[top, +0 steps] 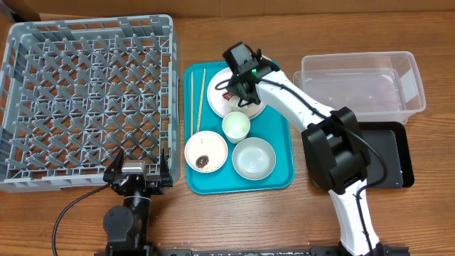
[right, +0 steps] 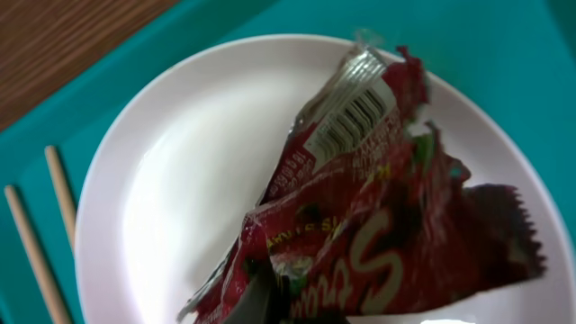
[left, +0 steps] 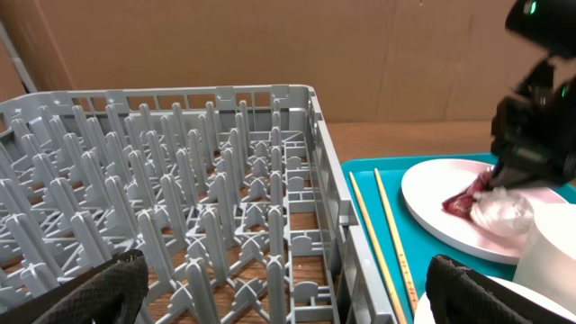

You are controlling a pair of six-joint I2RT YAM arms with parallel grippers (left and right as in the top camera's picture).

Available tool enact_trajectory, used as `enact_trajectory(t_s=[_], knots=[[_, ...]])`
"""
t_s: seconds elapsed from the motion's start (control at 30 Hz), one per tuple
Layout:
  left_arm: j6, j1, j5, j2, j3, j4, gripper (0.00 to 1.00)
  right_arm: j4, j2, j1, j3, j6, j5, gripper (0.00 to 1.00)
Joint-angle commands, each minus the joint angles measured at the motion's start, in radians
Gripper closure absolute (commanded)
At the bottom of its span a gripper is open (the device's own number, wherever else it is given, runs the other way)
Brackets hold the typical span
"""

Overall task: Sort waste into correct bins and load items into the dishwasher
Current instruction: 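Carry the red wrapper with the right gripper into the clear bin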

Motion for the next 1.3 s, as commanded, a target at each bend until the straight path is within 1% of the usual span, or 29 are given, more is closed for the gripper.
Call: enact_trajectory(t_s=[0.0, 0.03, 0.1, 0.17, 0.23, 0.33, 0.43, 0.5, 0.53, 0.6, 0.63, 0.67, 0.7, 0.73, 0.77, 0.8, 0.87, 1.0, 1.03, 1.1, 1.17, 1.27], knots=[[0.019, -0.006, -0.006, -0.009, -0.006, 0.001, 0.00, -0.108, -0.093, -0.041, 0.178, -0.190, -0.059, 0.96], [0.019, -0.006, -0.006, -0.009, -0.006, 0.001, 0.00, -0.161, -0.109, -0.053, 0.222, -0.200, -0.069, 0.96], [0.019, -0.006, -0.006, -0.009, -0.006, 0.001, 0.00, -0.333, -0.160, -0.105, 0.361, -0.206, -0.092, 0.96], [0.019, -0.006, -0.006, -0.009, -0.006, 0.001, 0.00, -0.432, -0.190, -0.151, 0.430, -0.206, -0.091, 0.96], [0.019, -0.006, -0.006, -0.009, -0.006, 0.001, 0.00, -0.493, -0.214, -0.196, 0.451, -0.206, -0.091, 0.96], [0.019, -0.006, -0.006, -0.009, -0.006, 0.001, 0.00, -0.595, -0.224, -0.304, 0.443, -0.205, -0.091, 0.96], [0.019, -0.006, -0.006, -0.009, -0.006, 0.001, 0.00, -0.621, -0.220, -0.379, 0.413, -0.201, -0.090, 0.96], [0.019, -0.006, -0.006, -0.009, -0.006, 0.001, 0.00, -0.607, -0.215, -0.427, 0.367, -0.158, -0.073, 0.96], [0.019, -0.006, -0.006, -0.009, -0.006, 0.001, 0.00, -0.560, -0.213, -0.465, 0.287, -0.146, -0.068, 0.96], [0.019, -0.006, -0.006, -0.009, -0.006, 0.001, 0.00, -0.487, -0.213, -0.494, 0.188, -0.145, -0.092, 0.96], [0.019, -0.006, -0.006, -0.009, -0.006, 0.001, 0.00, -0.458, -0.213, -0.502, 0.148, -0.145, -0.092, 0.93], [0.019, -0.006, -0.006, -0.009, -0.006, 0.001, 0.00, -0.430, -0.213, -0.508, 0.113, -0.146, -0.091, 0.75], [0.019, -0.006, -0.006, -0.010, -0.006, 0.001, 0.00, -0.410, -0.213, -0.510, 0.084, -0.147, -0.091, 0.60], [0.019, -0.006, -0.006, -0.009, -0.006, 0.001, 0.00, -0.399, -0.213, -0.512, 0.066, -0.153, -0.091, 0.57], [0.019, -0.006, -0.006, -0.009, -0.006, 0.001, 0.00, -0.393, -0.213, -0.513, 0.048, -0.154, -0.091, 0.51], [0.019, -0.006, -0.006, -0.009, -0.006, 0.001, 0.00, -0.399, -0.213, -0.514, 0.048, -0.154, -0.091, 0.48], [0.019, -0.006, -0.006, -0.009, -0.006, 0.001, 0.00, -0.408, -0.217, -0.514, 0.055, -0.173, -0.094, 0.46], [0.019, -0.006, -0.006, -0.009, -0.006, 0.001, 0.00, -0.513, -0.306, -0.503, 0.192, -0.331, -0.220, 0.39], [0.019, -0.006, -0.006, -0.009, -0.006, 0.001, 0.00, -0.556, -0.356, -0.483, 0.227, -0.378, -0.270, 0.37], [0.019, -0.006, -0.006, -0.009, -0.006, 0.001, 0.00, -0.603, -0.433, -0.437, 0.235, -0.422, -0.325, 0.35], [0.019, -0.006, -0.006, -0.009, -0.006, 0.001, 0.00, -0.663, -0.480, -0.377, 0.235, -0.423, -0.325, 0.33], [0.019, -0.006, -0.006, -0.009, -0.006, 0.001, 0.00, -0.753, -0.492, -0.253, 0.225, -0.423, -0.309, 0.33]])
